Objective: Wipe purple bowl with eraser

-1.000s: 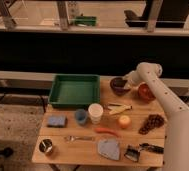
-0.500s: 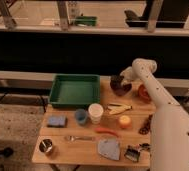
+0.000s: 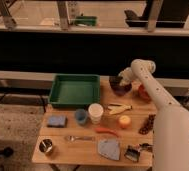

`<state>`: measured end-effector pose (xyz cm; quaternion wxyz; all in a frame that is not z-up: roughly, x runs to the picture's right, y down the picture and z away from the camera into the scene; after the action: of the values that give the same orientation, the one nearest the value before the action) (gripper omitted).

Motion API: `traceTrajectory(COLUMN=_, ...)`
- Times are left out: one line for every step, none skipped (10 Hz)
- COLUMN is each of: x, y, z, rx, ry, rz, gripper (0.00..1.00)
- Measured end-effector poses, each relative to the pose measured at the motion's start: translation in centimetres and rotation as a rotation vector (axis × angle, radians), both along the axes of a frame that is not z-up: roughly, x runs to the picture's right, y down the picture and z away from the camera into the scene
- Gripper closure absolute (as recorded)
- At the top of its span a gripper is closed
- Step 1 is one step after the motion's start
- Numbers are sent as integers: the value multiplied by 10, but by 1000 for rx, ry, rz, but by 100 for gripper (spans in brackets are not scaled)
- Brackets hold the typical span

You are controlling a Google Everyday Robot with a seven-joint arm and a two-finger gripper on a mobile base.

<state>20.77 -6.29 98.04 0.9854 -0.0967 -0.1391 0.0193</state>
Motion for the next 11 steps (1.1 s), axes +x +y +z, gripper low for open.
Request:
traceTrajectory(x=-2, y=6, z=-5, rx=-5, ry=-9, rz=0, gripper=100)
traceTrajectory(x=-4, y=11, z=-11, rx=-9, ry=-18, rz=0, gripper=100)
traceTrajectory(x=-5, y=16, z=-16, rx=-14, ry=-26, rz=-1, gripper=100)
traceTrajectory(x=-6, y=22, z=-23, rx=-18, ry=-34, rz=-1, gripper=100)
traceTrajectory(x=-5, y=27, z=-30, rx=-22, ry=-39, rz=-1, gripper=100)
traceTrajectory(x=-4, y=33, z=-36, rx=-28, ry=-45, rz=0, gripper=100)
traceTrajectory(x=-5, y=37, z=-41, rx=-31, ry=-51, rz=0, gripper=100)
traceTrajectory(x=-5, y=41, z=-43, rx=-36, ry=-53, rz=-1, gripper=100)
traceTrajectory(x=-4, y=44, z=-45, rx=-39, ry=-52, rz=-1, gripper=100)
traceTrajectory(x=0, y=45, z=-46, rx=-40, ry=-47, rz=2, gripper=100)
traceTrajectory(x=5, y=46, z=-46, rx=-39, ry=-39, rz=3, gripper=100)
